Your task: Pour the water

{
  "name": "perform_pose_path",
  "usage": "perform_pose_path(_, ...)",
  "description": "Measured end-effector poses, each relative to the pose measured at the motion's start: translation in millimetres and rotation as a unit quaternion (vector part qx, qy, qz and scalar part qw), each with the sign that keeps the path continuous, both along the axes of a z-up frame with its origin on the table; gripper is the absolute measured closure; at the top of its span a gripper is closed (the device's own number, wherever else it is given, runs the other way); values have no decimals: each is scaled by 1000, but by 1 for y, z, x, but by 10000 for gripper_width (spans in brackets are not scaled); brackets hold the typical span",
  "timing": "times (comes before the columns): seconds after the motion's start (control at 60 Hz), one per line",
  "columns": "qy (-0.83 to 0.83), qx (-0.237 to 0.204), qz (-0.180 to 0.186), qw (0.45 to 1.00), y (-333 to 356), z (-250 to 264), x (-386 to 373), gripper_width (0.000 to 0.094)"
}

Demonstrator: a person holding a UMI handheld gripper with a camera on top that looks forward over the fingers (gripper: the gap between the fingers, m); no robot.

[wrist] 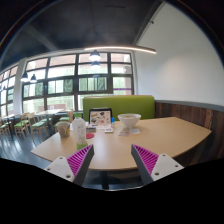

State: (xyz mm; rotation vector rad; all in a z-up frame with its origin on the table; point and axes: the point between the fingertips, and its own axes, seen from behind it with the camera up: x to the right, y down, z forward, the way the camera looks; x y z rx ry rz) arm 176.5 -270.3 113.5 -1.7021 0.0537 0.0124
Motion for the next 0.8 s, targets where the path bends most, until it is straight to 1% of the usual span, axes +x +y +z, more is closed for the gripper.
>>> perform_pose_path(0.117, -6, -12, -1, 1000, 7, -7, -5, 107)
perform_pose_path(0.15, -4, -16, 3, 1000, 4, -8, -9, 108)
perform_pose_path(0.167, -3, -17, 5, 1000, 19, -11, -17, 109)
perform_pose_path(0.2, 0, -16, 11, 1000, 25, -11, -22, 110)
perform_pose_path(0.267, 3, -12, 20, 1000, 29, -4, -32, 107)
perform_pose_path(0.367, -4, -3, 27, 1000, 61, -9, -51, 109)
perform_pose_path(0.45, -16, 2, 30, 999, 98, -20, -83, 106)
perform_pose_path(0.55, -26, 14, 45, 999, 134, -32, -116, 104)
perform_pose_path(0.65, -39, 23, 34, 998, 169, -36, -137, 126)
perform_pose_path(0.75, -37, 45, -2, 998, 204, -26, -137, 123)
perform_pose_path(0.767, -36, 44, -7, 998, 211, -24, -131, 114)
perform_pose_path(0.783, -28, 22, -11, 999, 213, -36, -137, 120)
perform_pose_path(0.8, -19, 16, -8, 1000, 213, -39, -140, 116)
